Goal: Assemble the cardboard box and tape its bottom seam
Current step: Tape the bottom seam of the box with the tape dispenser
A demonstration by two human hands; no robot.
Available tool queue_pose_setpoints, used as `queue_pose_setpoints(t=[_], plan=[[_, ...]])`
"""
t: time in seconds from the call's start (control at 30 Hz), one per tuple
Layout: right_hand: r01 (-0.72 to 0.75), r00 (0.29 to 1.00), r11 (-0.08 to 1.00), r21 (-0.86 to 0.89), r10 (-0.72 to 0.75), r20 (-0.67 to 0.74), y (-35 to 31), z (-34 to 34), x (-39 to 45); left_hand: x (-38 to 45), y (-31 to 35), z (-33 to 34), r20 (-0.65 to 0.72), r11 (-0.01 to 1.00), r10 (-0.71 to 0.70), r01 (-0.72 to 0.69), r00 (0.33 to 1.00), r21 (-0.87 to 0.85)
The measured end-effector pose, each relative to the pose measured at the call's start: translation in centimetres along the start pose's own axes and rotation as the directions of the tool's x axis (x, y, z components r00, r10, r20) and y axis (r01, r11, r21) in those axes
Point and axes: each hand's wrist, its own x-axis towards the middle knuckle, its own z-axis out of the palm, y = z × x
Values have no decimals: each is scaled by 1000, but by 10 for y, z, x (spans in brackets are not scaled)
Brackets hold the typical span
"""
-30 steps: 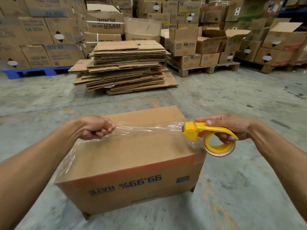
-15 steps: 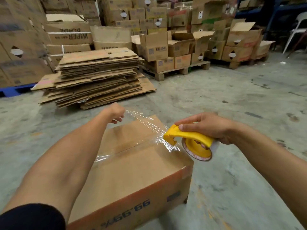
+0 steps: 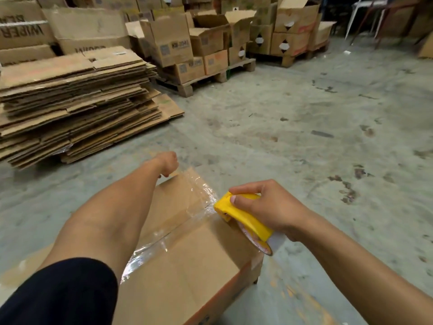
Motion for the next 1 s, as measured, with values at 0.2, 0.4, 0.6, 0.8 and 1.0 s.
queue_pose_setpoints(t=[0.2, 0.4, 0.6, 0.8, 1.0], plan=[[-50, 998, 999, 13, 51, -41, 3, 15, -6, 9, -7, -8, 17, 999, 49, -48, 999, -21], [-76, 996, 997, 12, 76, -43, -3, 23, -9, 13, -14, 3, 64, 991, 54, -45, 997, -129], [-68, 996, 997, -48, 64, -68, -3, 25, -9, 21, -23, 27, 74, 960, 52, -30, 996, -277], [-87, 992, 993, -82, 79, -96, -6, 25, -11, 23, -38, 32, -303, 897, -49, -91, 952, -432], [-107, 989, 990, -95, 96, -114, -8, 23, -11, -33, -41, 51, -502, 824, 409, -545, 762, -157]])
